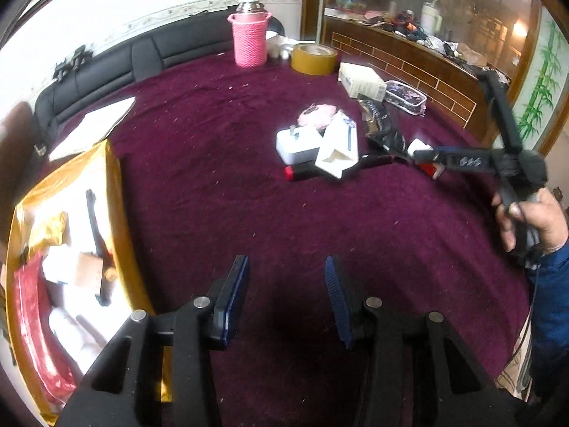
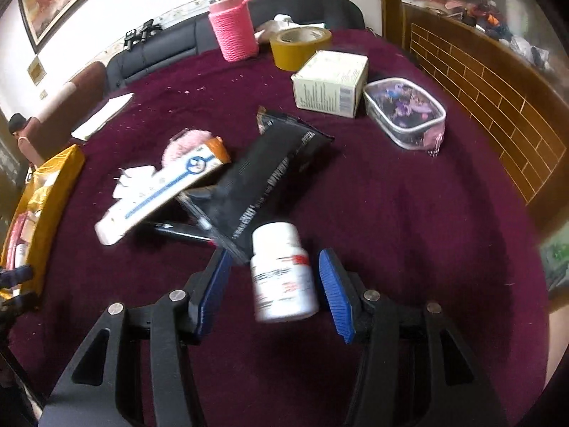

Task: Organize objects
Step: 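Grasp the white pill bottle with the right tool while the left grasps the ointment box, then carry the pill bottle and ointment box to the tray and lower them in, then open both tools and move them back toward the remaining items, then grasp the black marker with the right tool while the left grasps the white plug, then carry the marker and white plug into the tray and open both tools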

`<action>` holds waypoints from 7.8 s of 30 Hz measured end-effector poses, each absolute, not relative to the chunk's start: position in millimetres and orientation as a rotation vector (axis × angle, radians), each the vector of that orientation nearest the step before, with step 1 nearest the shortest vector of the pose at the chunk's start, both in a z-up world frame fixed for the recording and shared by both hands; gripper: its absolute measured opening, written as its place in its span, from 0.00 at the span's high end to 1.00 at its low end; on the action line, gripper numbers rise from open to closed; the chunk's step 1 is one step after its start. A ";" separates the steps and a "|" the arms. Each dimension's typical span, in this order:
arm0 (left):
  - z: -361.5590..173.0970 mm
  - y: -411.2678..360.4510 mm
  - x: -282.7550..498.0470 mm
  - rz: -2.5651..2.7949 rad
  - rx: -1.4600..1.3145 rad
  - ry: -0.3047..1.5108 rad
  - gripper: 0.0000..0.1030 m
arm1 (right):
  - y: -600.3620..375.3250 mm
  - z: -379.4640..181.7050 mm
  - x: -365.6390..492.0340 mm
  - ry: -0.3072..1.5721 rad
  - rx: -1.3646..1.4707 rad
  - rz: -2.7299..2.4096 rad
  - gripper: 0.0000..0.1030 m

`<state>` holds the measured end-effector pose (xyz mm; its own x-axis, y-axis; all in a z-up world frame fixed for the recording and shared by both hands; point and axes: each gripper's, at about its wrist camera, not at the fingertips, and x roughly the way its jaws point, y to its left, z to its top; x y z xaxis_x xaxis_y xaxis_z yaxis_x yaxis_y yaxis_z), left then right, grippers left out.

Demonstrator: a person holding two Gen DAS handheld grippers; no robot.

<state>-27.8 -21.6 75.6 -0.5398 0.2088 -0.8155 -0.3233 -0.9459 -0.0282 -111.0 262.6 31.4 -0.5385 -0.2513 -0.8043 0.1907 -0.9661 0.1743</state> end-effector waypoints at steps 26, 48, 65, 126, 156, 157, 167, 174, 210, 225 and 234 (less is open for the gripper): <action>30.2 125.7 -196.0 2.239 -1.532 0.584 0.61 | 315.7 16.5 -115.5 -0.592 1.198 -2.444 0.69; 50.8 78.0 -98.1 2.444 -1.322 0.284 0.77 | 310.9 28.8 -109.3 -0.537 1.093 -2.463 0.69; 68.8 20.6 -22.7 2.676 -1.144 0.285 0.77 | 246.0 52.7 -65.0 -0.394 0.969 -2.383 0.69; 73.5 -243.1 -23.2 2.953 -1.172 -0.339 0.77 | -95.7 40.2 -32.8 0.129 1.086 -2.054 0.69; 114.8 -146.8 -16.3 2.803 -1.050 -0.184 0.36 | 174.4 38.4 -152.7 -0.058 1.283 -2.259 0.53; 113.3 -140.5 -18.2 2.793 -1.058 -0.171 0.36 | 179.1 33.9 -155.2 -0.055 1.306 -2.239 0.53; 103.8 -86.9 -34.3 2.693 -1.145 -0.006 0.36 | 133.3 25.1 -95.2 0.289 1.228 -2.090 0.55; 98.0 -40.6 -61.7 2.582 -1.171 0.125 0.36 | 137.8 31.3 -78.3 0.208 1.201 -2.266 0.89; 22.7 44.9 -153.6 2.378 -1.368 0.340 0.67 | 257.1 46.7 -105.9 -0.706 0.967 -2.166 0.88; 55.8 3.6 -62.5 2.563 -1.198 0.176 0.67 | 235.7 41.1 -103.9 -0.587 1.016 -2.181 0.88; 75.8 -33.3 -34.5 2.654 -1.122 0.138 0.67 | 206.9 45.7 -90.8 -0.572 1.041 -2.127 0.88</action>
